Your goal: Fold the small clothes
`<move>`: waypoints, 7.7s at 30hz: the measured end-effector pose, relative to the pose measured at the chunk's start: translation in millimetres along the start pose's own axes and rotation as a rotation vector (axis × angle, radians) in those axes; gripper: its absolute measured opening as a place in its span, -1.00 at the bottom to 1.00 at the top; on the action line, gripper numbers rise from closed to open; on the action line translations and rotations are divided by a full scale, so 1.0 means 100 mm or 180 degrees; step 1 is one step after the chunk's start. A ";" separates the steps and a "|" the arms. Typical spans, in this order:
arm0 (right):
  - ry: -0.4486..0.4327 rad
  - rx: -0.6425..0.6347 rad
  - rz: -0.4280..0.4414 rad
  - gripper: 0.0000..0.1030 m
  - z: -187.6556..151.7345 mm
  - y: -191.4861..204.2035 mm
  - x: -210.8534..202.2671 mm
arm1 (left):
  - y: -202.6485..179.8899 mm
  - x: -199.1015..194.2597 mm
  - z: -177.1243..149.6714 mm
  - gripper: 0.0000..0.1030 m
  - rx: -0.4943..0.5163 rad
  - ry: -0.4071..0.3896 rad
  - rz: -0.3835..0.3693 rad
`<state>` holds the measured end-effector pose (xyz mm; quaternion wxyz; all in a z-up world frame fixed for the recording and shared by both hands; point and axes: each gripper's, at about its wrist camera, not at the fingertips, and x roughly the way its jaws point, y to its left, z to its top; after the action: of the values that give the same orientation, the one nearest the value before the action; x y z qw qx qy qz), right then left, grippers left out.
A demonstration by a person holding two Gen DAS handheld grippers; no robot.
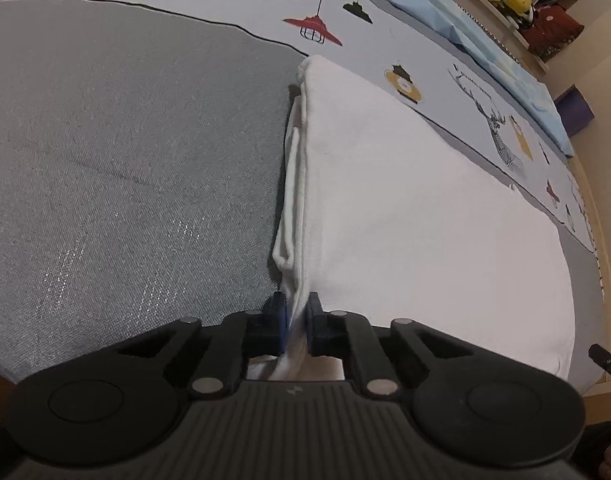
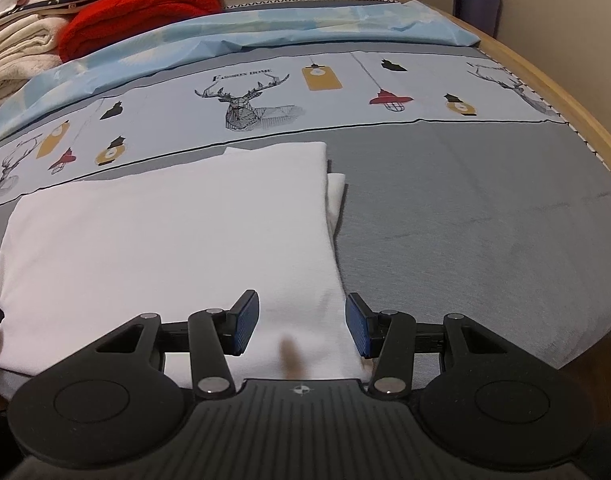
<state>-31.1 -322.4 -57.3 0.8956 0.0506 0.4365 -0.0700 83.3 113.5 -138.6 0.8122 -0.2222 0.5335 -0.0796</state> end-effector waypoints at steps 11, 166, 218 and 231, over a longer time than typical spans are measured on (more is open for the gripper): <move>-0.0129 0.0291 0.0102 -0.03 0.10 -0.12 -0.05 | -0.03 -0.22 -0.03 -0.87 0.0050 -0.0140 -0.0069; 0.0495 0.0008 0.1088 -0.10 1.07 1.33 1.26 | -0.57 0.12 1.45 -0.01 0.0545 -0.0084 -0.0279; -0.0363 -0.0620 0.0444 0.78 0.20 1.37 -0.44 | -1.31 -1.10 -0.67 0.99 0.0756 -0.1227 0.0665; -0.0371 -0.0699 0.0468 0.78 0.19 1.52 -0.42 | -1.30 -1.04 -0.62 0.99 0.0797 -0.1191 0.0704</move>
<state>-16.2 -172.0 -7.8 0.9222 -0.0201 0.3839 0.0412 -2.3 18.7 -14.5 0.9218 -0.0710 0.3809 -0.0133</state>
